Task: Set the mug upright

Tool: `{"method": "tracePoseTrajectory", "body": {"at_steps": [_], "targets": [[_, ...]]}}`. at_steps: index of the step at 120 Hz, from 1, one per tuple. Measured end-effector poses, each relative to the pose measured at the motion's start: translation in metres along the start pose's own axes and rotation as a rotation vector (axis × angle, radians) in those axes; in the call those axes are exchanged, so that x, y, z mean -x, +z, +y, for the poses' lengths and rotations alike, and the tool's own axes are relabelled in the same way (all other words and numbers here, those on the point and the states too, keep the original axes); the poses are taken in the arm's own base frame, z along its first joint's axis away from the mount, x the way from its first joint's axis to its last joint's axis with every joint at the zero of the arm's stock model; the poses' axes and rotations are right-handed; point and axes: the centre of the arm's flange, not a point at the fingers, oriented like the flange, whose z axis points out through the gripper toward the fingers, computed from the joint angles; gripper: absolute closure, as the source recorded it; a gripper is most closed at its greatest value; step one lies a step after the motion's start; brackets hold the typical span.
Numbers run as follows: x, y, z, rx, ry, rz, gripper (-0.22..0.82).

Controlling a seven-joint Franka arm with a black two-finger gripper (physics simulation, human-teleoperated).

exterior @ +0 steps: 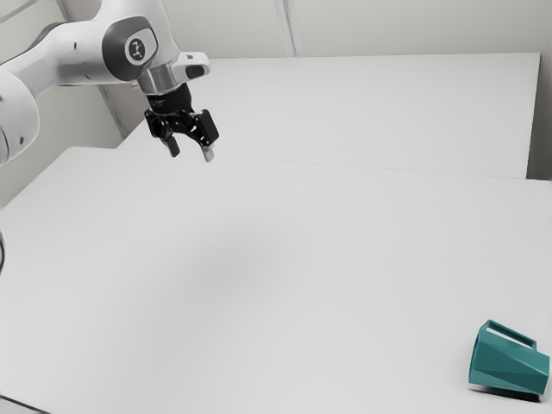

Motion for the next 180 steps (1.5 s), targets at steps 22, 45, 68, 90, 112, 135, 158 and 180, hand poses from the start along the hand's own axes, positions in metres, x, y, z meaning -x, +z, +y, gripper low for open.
{"method": "tracePoseTrajectory", "body": {"at_steps": [22,45,68,90,112,135,158,180], "targets": [[0.0,-0.001,0.001,0.0,0.006,0.003,0.0],[0.009,0.026,0.001,0.092,-0.017,-0.041,0.0],[0.024,0.054,0.038,0.321,-0.033,-0.04,0.0],[0.031,0.089,0.13,0.426,0.051,-0.034,0.0],[0.047,0.131,0.213,0.496,0.102,-0.021,0.0],[0.054,0.167,0.274,0.572,0.125,-0.003,0.0],[0.046,0.207,0.292,0.667,0.092,-0.003,0.0],[0.078,0.217,0.341,0.735,0.12,-0.01,0.0]]}}
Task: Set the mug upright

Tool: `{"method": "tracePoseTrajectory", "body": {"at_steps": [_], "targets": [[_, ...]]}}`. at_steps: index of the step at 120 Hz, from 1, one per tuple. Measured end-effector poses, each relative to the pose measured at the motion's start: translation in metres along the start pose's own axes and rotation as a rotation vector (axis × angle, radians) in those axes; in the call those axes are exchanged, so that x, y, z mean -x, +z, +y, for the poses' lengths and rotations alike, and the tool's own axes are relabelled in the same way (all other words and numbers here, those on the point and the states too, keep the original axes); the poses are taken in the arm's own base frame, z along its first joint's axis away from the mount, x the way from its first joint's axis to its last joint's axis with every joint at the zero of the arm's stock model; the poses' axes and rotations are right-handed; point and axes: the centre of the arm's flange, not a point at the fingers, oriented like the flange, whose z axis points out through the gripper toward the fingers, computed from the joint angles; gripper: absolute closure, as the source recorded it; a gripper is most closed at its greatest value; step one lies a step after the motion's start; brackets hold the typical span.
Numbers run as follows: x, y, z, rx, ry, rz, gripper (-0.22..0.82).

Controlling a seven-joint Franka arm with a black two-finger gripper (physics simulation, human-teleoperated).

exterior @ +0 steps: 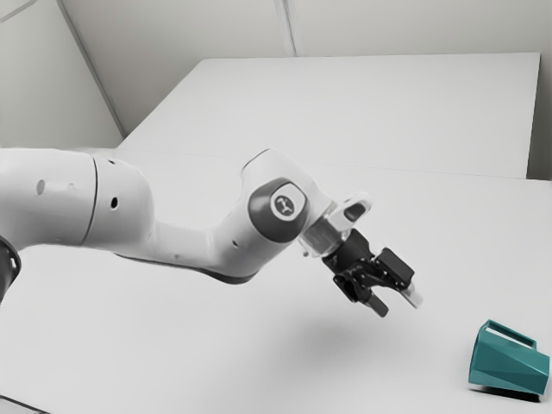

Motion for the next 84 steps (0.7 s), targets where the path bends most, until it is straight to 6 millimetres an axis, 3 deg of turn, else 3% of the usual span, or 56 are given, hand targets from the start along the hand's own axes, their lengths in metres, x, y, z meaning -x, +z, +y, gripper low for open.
{"method": "tracePoseTrajectory", "body": {"at_steps": [20,38,70,84], "targets": [[0.018,0.034,0.031,0.062,0.006,0.018,0.0],[0.017,0.063,0.034,0.087,-0.01,0.035,0.0],[-0.011,0.09,0.026,0.113,-0.04,0.097,0.0],[-0.01,0.107,0.024,0.115,-0.055,0.1,0.0]]}}
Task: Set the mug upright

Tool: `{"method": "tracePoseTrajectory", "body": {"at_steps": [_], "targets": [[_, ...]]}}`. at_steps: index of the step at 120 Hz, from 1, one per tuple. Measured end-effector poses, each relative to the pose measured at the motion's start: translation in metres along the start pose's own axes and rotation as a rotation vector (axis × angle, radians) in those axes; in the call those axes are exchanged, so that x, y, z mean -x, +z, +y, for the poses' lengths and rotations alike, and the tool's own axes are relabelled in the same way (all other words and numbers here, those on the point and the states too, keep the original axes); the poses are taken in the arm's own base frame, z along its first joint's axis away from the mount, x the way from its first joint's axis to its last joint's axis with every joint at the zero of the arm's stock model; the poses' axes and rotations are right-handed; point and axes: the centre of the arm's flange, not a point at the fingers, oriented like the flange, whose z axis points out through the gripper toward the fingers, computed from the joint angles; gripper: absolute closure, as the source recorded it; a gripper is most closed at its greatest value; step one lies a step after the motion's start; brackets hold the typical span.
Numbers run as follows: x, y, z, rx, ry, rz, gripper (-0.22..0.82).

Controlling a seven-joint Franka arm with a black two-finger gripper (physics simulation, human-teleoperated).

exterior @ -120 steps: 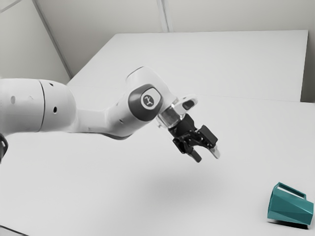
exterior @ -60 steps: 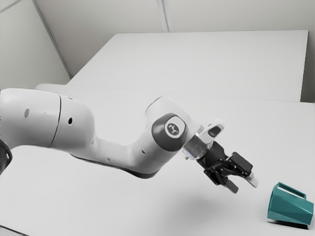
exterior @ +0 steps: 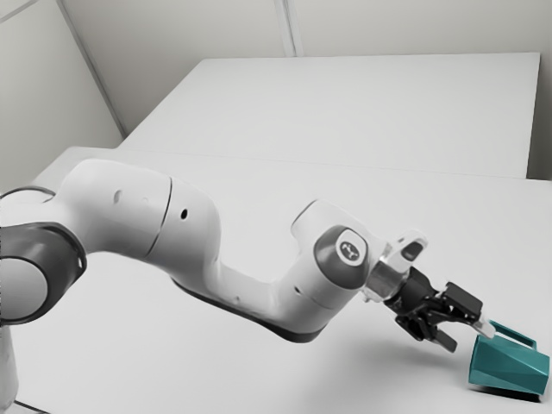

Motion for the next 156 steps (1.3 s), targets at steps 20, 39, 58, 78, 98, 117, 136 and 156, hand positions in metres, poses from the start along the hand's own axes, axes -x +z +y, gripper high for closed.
{"method": "tracePoseTrajectory", "body": {"at_steps": [20,39,58,78,98,117,136,156], "targets": [[0.008,0.013,0.003,0.003,-0.008,0.003,0.0],[0.001,0.021,0.005,0.03,-0.031,0.017,0.0],[-0.003,0.032,0.006,0.052,-0.044,0.015,0.0],[-0.002,0.042,0.008,0.069,-0.052,0.009,0.1],[-0.003,0.042,0.009,0.073,-0.05,0.012,0.51],[-0.005,0.04,0.021,0.083,-0.024,0.019,0.68],[-0.003,0.041,0.029,0.085,-0.004,0.017,0.74],[-0.003,0.032,0.041,0.085,0.02,0.032,0.76]]}}
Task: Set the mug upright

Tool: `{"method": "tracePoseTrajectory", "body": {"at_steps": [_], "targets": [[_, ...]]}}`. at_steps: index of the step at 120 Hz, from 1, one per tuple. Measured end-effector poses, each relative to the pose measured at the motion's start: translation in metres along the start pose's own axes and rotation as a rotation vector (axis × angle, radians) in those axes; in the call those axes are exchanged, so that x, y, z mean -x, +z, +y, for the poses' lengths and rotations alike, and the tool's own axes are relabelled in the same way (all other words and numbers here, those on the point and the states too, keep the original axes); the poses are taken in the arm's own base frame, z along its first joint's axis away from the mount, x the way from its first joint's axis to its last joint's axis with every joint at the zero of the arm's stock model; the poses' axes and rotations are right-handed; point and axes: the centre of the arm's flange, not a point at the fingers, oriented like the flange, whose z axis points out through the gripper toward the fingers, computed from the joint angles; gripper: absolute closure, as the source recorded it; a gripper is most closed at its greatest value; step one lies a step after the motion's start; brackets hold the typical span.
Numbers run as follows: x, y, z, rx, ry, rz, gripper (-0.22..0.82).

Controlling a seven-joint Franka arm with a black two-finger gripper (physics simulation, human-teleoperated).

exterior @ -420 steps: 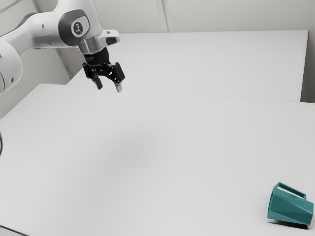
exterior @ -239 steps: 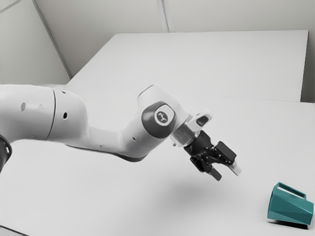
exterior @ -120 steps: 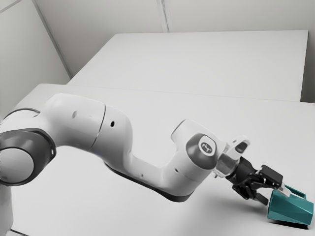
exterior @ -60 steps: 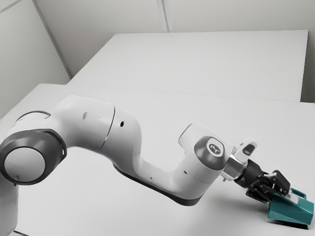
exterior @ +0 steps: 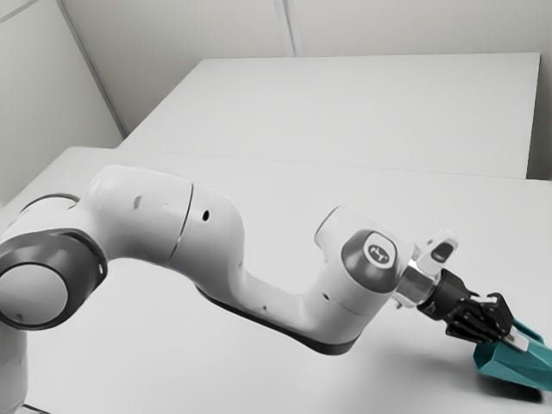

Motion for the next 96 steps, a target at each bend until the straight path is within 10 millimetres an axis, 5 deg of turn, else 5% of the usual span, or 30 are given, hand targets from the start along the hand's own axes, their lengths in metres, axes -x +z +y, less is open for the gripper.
{"method": "tracePoseTrajectory", "body": {"at_steps": [16,32,40,66,96], "targets": [[0.005,-0.021,0.023,-0.007,0.044,0.025,0.77],[0.009,-0.072,0.031,-0.065,0.1,0.082,0.77],[0.004,-0.095,0.025,-0.111,0.139,0.099,0.77],[-0.057,-0.204,-0.008,-0.377,0.351,0.066,0.78],[-0.074,-0.29,-0.045,-0.629,0.393,-0.083,0.77]]}}
